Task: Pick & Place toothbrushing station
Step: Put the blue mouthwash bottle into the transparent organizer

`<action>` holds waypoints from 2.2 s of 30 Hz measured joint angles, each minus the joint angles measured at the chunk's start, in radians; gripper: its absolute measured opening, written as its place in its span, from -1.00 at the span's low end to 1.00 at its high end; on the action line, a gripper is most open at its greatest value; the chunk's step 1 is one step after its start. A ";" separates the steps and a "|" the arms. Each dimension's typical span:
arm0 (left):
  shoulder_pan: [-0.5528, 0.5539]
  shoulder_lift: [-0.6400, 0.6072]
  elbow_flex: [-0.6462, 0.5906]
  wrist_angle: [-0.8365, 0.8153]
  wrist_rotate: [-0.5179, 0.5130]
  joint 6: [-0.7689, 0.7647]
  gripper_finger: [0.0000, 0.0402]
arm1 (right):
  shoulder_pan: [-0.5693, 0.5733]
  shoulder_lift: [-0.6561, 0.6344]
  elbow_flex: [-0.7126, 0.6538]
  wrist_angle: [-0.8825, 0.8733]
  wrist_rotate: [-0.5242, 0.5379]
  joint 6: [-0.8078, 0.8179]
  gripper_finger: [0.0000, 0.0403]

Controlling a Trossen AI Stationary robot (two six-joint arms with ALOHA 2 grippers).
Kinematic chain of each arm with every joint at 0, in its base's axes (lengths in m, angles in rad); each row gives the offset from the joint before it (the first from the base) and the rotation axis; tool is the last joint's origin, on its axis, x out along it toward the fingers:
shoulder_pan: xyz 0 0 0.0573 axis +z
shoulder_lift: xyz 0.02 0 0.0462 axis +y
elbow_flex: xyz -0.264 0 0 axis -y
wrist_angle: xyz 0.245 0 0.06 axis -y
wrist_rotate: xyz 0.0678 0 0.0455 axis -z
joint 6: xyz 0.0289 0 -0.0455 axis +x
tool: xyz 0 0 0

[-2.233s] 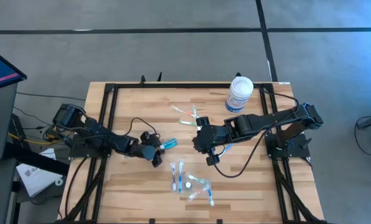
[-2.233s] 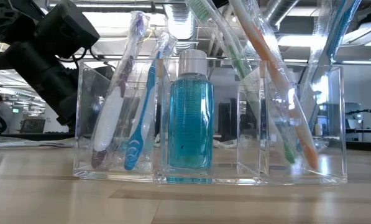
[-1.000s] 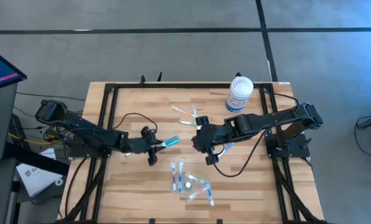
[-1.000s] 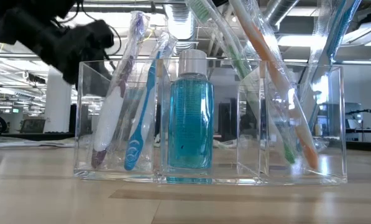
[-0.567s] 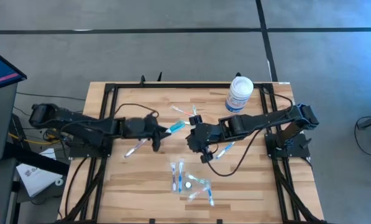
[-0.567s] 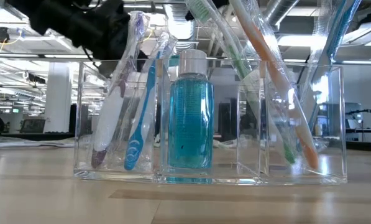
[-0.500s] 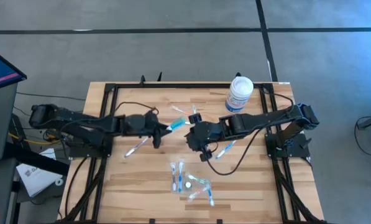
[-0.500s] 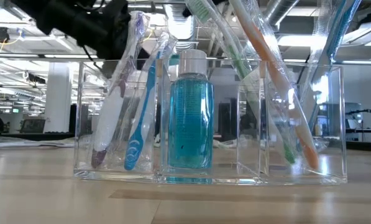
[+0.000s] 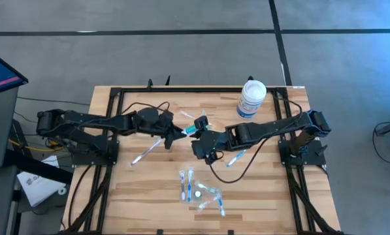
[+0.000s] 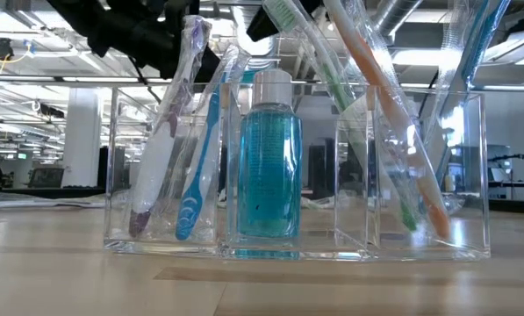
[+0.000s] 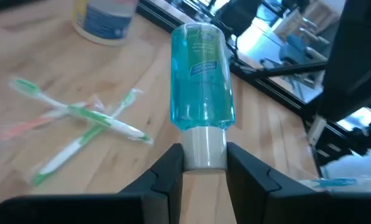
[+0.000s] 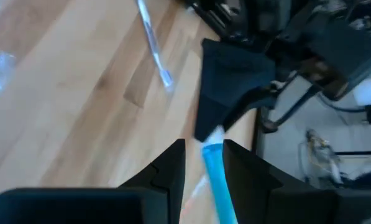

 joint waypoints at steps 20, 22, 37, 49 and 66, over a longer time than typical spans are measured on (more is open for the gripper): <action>0.041 0.042 0.026 0.019 0.192 -0.053 -0.57 | -0.001 -0.002 0.001 -0.015 0.012 -0.007 -0.22; 0.041 0.042 0.026 0.024 0.195 -0.058 -0.57 | -0.002 -0.002 0.001 -0.011 0.012 -0.007 -0.13; 0.041 0.042 0.026 0.032 0.246 -0.086 -0.57 | -0.001 -0.002 -0.023 0.017 0.013 -0.034 -0.02; 0.041 0.042 0.026 0.066 0.301 -0.139 -0.57 | -0.007 0.017 -0.021 0.034 0.013 -0.033 -0.12; 0.052 0.042 0.027 0.062 0.345 -0.184 -0.57 | 0.005 0.190 0.126 -0.033 0.110 -0.078 -0.12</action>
